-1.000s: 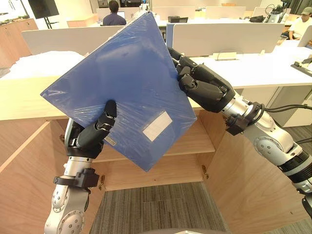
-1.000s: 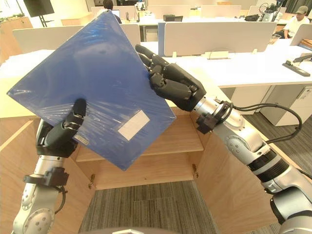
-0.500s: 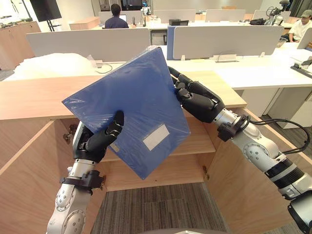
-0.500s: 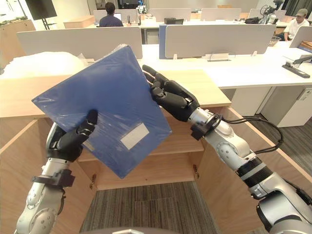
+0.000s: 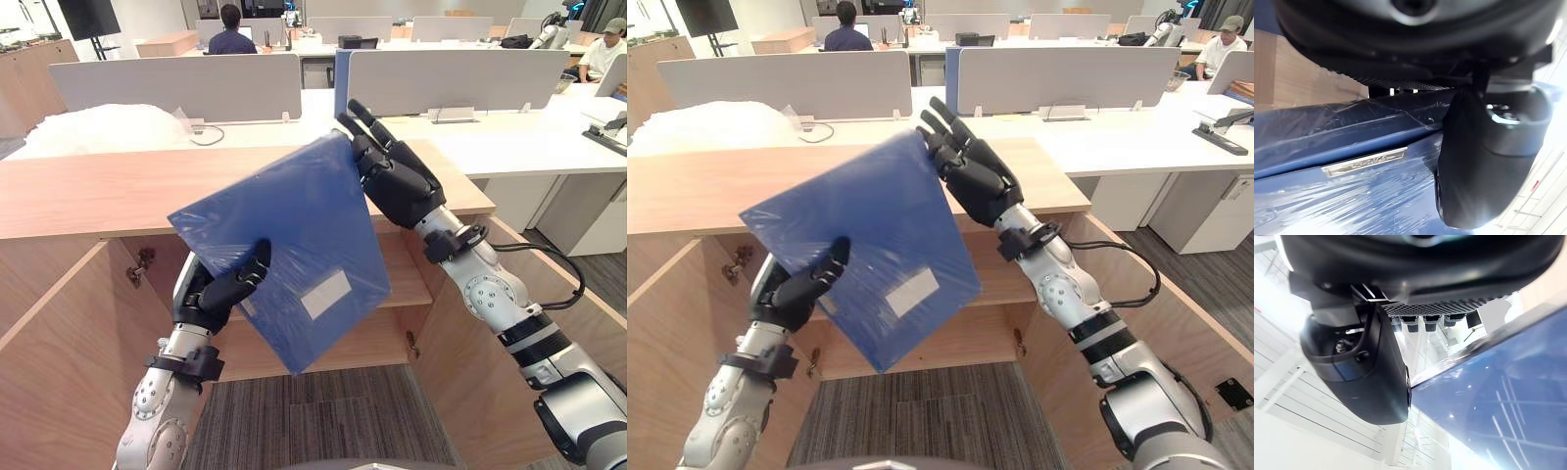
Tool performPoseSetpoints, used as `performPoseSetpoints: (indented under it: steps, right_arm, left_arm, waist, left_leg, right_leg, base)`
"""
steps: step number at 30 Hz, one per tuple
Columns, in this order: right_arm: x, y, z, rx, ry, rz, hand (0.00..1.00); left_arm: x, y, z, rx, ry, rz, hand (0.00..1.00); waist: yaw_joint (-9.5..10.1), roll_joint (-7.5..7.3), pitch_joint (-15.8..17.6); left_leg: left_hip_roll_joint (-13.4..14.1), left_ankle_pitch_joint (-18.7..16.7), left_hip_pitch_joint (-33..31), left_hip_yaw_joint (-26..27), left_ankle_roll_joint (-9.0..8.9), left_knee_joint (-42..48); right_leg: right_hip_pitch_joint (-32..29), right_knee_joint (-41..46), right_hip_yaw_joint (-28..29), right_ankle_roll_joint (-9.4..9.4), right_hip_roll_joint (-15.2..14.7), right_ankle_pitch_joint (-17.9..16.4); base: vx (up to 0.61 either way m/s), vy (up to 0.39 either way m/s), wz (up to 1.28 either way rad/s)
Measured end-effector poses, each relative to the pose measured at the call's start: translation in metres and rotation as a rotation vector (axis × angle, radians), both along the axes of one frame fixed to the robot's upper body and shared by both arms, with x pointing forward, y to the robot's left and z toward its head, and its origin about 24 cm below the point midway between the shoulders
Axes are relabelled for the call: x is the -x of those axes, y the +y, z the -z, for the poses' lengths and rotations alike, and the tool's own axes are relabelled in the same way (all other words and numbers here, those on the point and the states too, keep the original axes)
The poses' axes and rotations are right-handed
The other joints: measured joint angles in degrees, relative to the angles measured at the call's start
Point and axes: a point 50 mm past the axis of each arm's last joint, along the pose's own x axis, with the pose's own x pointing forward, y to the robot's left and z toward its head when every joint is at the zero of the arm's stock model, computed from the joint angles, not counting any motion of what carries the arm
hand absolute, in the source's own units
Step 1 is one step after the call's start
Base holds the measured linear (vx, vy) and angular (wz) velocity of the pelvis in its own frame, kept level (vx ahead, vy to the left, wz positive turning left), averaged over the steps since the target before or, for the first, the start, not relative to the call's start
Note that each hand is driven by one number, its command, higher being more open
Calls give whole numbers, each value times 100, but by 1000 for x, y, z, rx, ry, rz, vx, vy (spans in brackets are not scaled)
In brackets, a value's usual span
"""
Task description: Walk over to the cabinet, pick up the folder, carry it to the office cabinet, place the folder inside the office cabinet, then close the office cabinet door
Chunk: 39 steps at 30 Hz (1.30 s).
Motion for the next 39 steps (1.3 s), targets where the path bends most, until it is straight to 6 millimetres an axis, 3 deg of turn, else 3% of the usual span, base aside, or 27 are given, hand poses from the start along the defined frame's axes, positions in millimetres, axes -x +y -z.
performPoseSetpoints:
  steps: [4, 7, 13, 18, 21, 28, 39]
  right_arm:
    - [-3, 2, -22, -89, -82, 23, 100]
    - [-5, -11, -36, -175, -137, 86, 100]
    - [-5, -27, -44, -224, -163, 153, 100]
    - [-5, -28, -45, -221, -165, 159, 100]
    - [-4, -29, -41, -205, -155, 162, 100]
    - [2, -40, -6, -73, -73, 228, 100]
    - [1, -35, 15, 22, -5, 232, 100]
  left_arm:
    - [1, -5, 18, -54, 87, 44, 0]
    - [2, -1, 25, -52, 118, 29, 0]
    - [1, 15, 20, -42, 94, -56, 0]
    - [1, 24, 17, -41, 82, -101, 0]
    - [2, 29, 15, -47, 75, -125, 0]
    - [4, 49, 6, -57, 36, -216, 0]
    - [-5, 33, -23, -19, -119, -178, 0]
  waist:
    - [-14, 28, 23]
    - [2, 36, 36]
    - [-16, 80, 65]
    - [-13, 85, 76]
    - [-14, 75, 89]
    - [-8, 43, 141]
    - [2, 46, 151]
  left_leg:
    - [-1, 10, -2, 16, 15, -7]
    - [-2, 16, -4, 18, 24, -23]
    - [0, 19, -10, 45, 27, -20]
    - [0, 19, -10, 43, 27, -23]
    - [-2, 19, -10, 43, 27, -26]
    - [-12, 19, -21, 30, 27, -24]
    - [-26, 24, -41, -14, 34, 0]
  right_leg:
    - [-1, -27, 15, 4, -2, 27]
    - [4, -52, 16, 7, -3, 38]
    - [17, -117, 41, 9, 3, 88]
    - [21, -119, 38, 9, 2, 89]
    - [21, -120, 38, 10, -1, 88]
    - [20, -130, 23, 12, -10, 87]
    - [23, -127, -20, 14, -19, 88]
  base:
    - [-35, 9, -2]
    - [-23, 5, 0]
    - [-5, 3, -1]
    - [0, 0, 0]
    - [0, 0, 0]
    - [-1, 1, 1]
    - [-1, 1, 1]
